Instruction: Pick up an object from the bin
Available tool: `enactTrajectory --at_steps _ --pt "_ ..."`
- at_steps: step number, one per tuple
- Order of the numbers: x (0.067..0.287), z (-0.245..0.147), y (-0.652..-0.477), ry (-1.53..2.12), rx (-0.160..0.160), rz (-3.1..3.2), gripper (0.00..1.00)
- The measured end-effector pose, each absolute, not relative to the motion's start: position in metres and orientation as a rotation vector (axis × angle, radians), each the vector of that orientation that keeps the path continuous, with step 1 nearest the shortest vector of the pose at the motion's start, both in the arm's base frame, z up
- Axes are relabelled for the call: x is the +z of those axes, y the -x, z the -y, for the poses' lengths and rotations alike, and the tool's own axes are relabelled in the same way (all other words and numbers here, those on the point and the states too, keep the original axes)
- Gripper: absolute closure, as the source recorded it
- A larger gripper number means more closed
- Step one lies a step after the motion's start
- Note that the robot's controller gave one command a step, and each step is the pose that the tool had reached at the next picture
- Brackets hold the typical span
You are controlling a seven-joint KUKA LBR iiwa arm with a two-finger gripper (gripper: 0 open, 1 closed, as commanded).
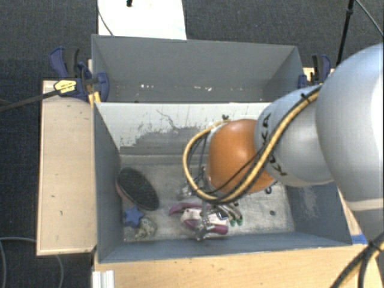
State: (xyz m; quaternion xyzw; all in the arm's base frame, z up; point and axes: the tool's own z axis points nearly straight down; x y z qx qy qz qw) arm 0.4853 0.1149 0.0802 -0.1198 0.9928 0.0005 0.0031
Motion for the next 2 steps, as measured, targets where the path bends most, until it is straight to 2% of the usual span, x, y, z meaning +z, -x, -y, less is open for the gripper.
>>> enactTrajectory --at_steps 1,2 --pt "0.078 -0.114 -0.484 0.373 0.001 -3.118 1.00" --pt "0.227 -0.108 -0.490 0.312 0.002 -3.116 1.00"
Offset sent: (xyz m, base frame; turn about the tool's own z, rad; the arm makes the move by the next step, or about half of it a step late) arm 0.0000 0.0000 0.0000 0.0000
